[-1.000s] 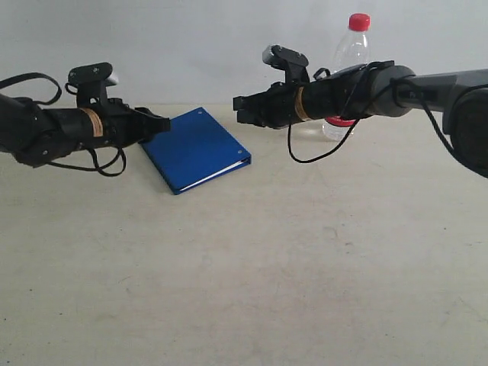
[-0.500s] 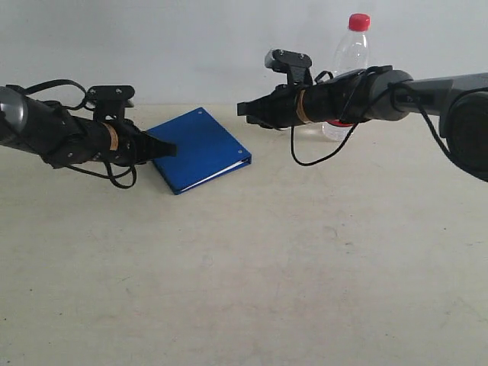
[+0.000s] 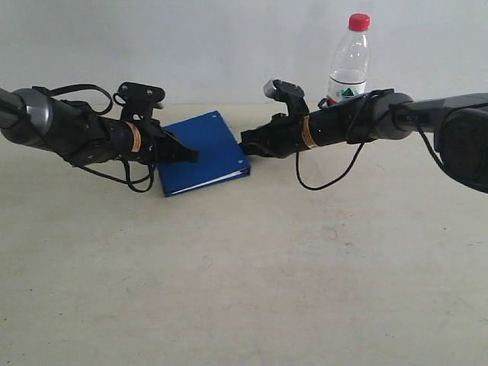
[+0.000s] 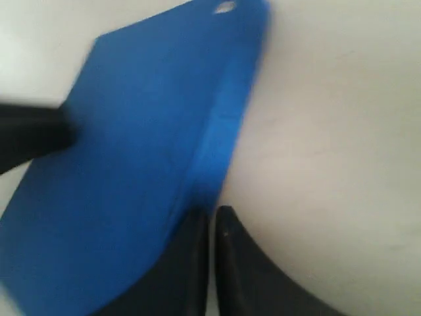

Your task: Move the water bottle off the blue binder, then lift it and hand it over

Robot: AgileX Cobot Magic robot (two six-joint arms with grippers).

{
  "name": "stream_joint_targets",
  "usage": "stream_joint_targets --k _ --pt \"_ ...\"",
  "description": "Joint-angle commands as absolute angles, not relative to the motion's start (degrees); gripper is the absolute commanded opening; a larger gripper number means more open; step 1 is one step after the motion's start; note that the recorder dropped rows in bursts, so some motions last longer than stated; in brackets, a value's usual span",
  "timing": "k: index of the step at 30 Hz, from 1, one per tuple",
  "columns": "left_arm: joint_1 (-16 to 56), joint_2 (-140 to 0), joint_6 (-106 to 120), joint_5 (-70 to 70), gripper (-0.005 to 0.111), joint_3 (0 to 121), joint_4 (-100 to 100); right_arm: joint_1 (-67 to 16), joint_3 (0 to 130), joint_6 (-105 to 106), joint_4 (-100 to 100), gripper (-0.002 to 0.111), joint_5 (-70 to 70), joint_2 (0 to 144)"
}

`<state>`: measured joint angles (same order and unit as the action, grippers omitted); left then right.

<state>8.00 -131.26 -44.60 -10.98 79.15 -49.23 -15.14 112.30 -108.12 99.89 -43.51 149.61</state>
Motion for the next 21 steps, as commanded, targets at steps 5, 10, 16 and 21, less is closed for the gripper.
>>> stream_joint_targets --k 5,10,16,21 --pt "8.64 -130.20 -43.47 0.40 0.005 77.53 -52.43 -16.63 112.13 -107.22 99.95 0.001 -69.96 149.82" --pt "8.64 -128.07 -43.68 0.00 0.005 73.94 -54.56 -17.11 112.02 -107.27 99.95 0.000 -69.96 149.58" --pt "6.37 -126.33 -47.54 -4.91 0.005 75.66 -49.00 -17.11 112.02 -107.15 99.95 0.000 -56.39 147.24" --pt "5.86 -128.17 -47.56 -2.50 0.005 78.51 -50.24 -17.11 112.02 -114.86 99.95 0.000 -35.12 147.24"
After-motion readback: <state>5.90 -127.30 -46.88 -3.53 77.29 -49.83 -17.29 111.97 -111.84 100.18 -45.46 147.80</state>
